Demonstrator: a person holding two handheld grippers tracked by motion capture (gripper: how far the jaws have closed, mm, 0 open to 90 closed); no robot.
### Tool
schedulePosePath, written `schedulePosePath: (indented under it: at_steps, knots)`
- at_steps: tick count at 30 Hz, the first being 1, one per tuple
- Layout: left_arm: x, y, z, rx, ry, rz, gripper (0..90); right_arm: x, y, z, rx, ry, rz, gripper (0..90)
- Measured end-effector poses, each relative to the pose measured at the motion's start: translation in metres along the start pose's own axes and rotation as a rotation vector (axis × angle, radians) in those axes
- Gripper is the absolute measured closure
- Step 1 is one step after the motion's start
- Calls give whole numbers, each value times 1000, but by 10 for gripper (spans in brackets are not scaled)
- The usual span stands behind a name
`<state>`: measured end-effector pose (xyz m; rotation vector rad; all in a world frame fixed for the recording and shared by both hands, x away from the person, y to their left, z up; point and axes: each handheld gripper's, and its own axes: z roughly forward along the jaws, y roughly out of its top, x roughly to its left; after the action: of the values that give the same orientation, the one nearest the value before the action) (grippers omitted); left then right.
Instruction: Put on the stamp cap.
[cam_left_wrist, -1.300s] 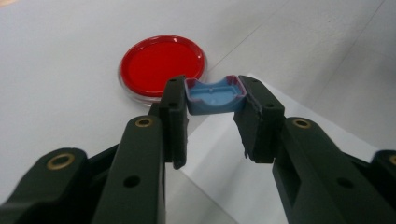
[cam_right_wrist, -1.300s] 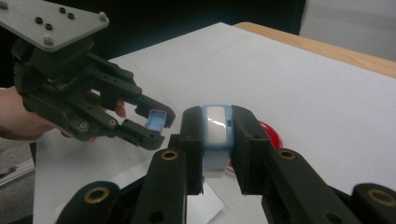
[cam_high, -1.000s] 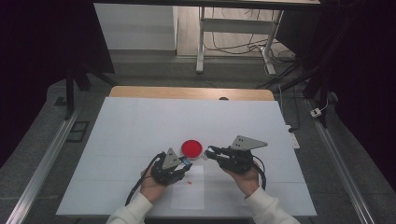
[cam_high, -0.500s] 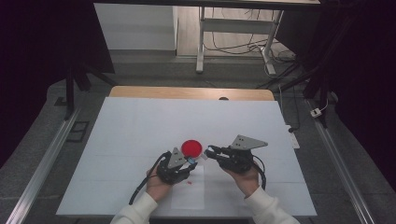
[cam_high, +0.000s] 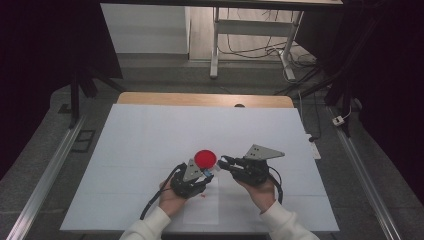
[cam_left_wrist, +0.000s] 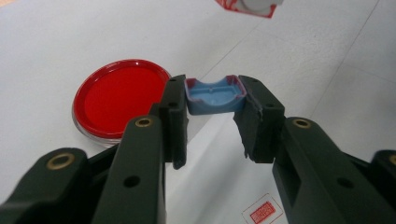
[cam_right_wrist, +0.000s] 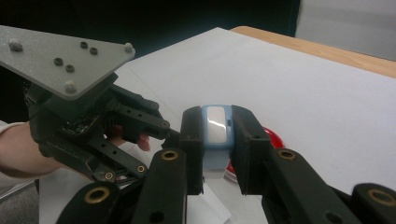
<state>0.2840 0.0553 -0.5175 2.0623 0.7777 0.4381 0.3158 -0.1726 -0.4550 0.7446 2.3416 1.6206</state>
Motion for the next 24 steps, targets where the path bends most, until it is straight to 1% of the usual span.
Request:
schedulePosePath:
  at_steps: [5, 6, 8, 15, 19, 24]
  knots:
    - [0, 0, 0, -2, 3, 2, 647, 5, 2, 2, -1, 1, 7, 748]
    - [0, 0, -1, -2, 4, 2, 647, 6, 2, 3, -1, -5, 12, 748]
    - [0, 0, -1, -4, 7, 1, 647, 9, 3, 4, -1, -1, 24, 748]
    - [-2, 0, -1, -8, 13, 2, 646, 17, 4, 9, -3, 1, 24, 748]
    - [-2, 0, -2, -11, 17, 2, 646, 19, 4, 11, 3, 0, 33, 748]
    - [-3, 0, -2, -14, 22, 8, 646, 20, 2, 15, 11, -16, 49, 748]
